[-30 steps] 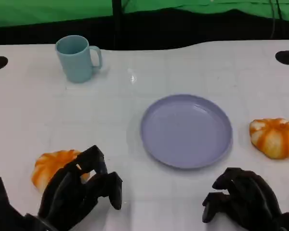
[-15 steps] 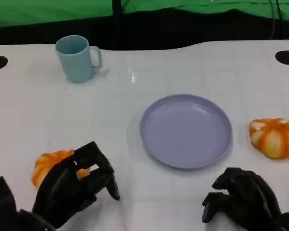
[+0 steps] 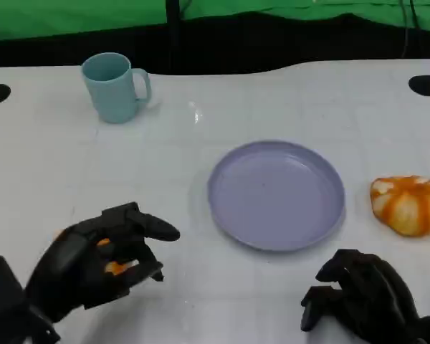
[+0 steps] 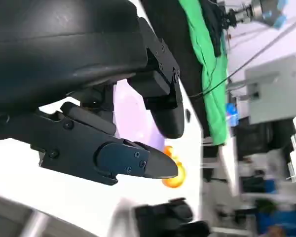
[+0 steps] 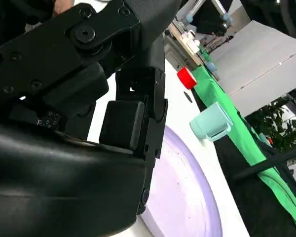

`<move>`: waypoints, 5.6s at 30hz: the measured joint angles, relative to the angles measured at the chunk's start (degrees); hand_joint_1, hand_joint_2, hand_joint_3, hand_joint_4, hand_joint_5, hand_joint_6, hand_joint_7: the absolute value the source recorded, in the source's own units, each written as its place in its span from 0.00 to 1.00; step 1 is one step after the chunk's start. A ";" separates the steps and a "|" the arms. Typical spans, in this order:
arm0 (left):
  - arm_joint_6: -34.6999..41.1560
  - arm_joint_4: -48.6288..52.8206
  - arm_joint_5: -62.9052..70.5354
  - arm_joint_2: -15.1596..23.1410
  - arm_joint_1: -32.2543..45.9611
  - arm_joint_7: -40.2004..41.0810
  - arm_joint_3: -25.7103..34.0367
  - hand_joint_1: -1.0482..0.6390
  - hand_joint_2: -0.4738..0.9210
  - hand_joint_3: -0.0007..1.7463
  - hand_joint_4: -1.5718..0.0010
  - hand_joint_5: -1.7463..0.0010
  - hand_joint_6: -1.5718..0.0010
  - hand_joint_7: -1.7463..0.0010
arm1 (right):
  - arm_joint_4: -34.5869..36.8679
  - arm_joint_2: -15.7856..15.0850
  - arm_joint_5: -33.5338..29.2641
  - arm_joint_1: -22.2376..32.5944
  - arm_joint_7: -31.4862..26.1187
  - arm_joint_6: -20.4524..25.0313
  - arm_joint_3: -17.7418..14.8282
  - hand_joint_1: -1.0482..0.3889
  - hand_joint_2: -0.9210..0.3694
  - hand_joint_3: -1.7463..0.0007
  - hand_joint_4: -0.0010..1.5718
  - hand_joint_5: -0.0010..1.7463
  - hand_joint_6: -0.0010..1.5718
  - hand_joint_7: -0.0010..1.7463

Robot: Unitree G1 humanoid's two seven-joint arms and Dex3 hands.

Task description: Grasp the bread from the table and place it into the plate.

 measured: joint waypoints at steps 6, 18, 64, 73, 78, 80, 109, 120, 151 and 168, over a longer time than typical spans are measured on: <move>0.90 -6.31 5.81 5.06 0.67 2.74 -0.89 0.29 1.00 0.03 0.67 0.45 0.60 0.94 | -0.21 -0.02 0.00 0.04 -0.18 0.05 0.01 0.00 0.15 1.00 1.00 0.42 1.00 0.21; 5.74 -17.64 24.61 15.76 1.52 5.02 -2.91 0.16 1.00 0.06 0.85 0.83 0.85 1.00 | -0.25 -0.12 -0.02 0.04 -0.18 0.18 0.05 0.00 0.14 1.00 1.00 0.43 1.00 0.21; 20.86 14.45 70.76 17.53 -19.10 25.79 -28.65 0.36 1.00 0.02 0.63 0.25 0.52 0.97 | -2.48 -0.05 0.01 1.34 -0.46 1.36 0.08 0.01 0.14 1.00 1.00 0.44 1.00 0.21; 15.86 20.97 66.19 18.79 -22.91 30.52 -30.47 0.38 1.00 0.24 0.66 0.01 0.51 0.54 | -2.51 -0.06 0.03 1.46 -0.66 1.59 0.09 0.02 0.14 1.00 0.99 0.44 1.00 0.21; 13.30 23.53 63.58 18.93 -23.32 36.51 -30.38 0.41 1.00 0.22 0.59 0.00 0.72 0.02 | -2.40 -0.04 -0.01 1.39 -0.66 1.56 0.08 0.00 0.14 1.00 0.99 0.44 1.00 0.21; 11.45 24.75 62.08 18.79 -22.29 41.78 -29.86 0.43 1.00 0.22 0.58 0.00 0.72 0.00 | -2.14 -0.06 -0.02 1.34 -0.65 1.44 0.08 0.00 0.15 1.00 0.99 0.44 1.00 0.21; 3.73 24.06 49.56 8.74 -27.33 55.92 -26.29 0.46 0.91 0.26 0.49 0.00 0.54 0.32 | -0.16 -0.08 -0.03 0.04 -0.38 0.90 -0.01 0.00 0.15 1.00 0.99 0.44 1.00 0.21; 1.27 29.02 51.36 3.88 -34.78 56.07 -29.63 0.46 0.69 0.54 0.47 0.00 0.62 0.00 | -0.34 -0.15 -0.03 0.52 -0.04 0.76 0.10 0.00 0.16 1.00 1.00 0.44 1.00 0.23; -1.41 49.69 53.10 -9.31 -49.04 54.34 -36.32 0.44 0.96 0.25 0.57 0.05 0.52 0.59 | -3.69 -0.21 -0.02 2.76 -0.33 1.26 0.50 0.00 0.14 1.00 1.00 0.43 1.00 0.22; 2.79 48.76 53.22 -7.52 -52.22 34.57 -38.99 0.01 1.00 0.21 0.91 0.82 0.91 1.00 | -3.94 -0.25 -0.03 3.08 -0.36 1.27 0.61 0.00 0.14 1.00 1.00 0.44 1.00 0.23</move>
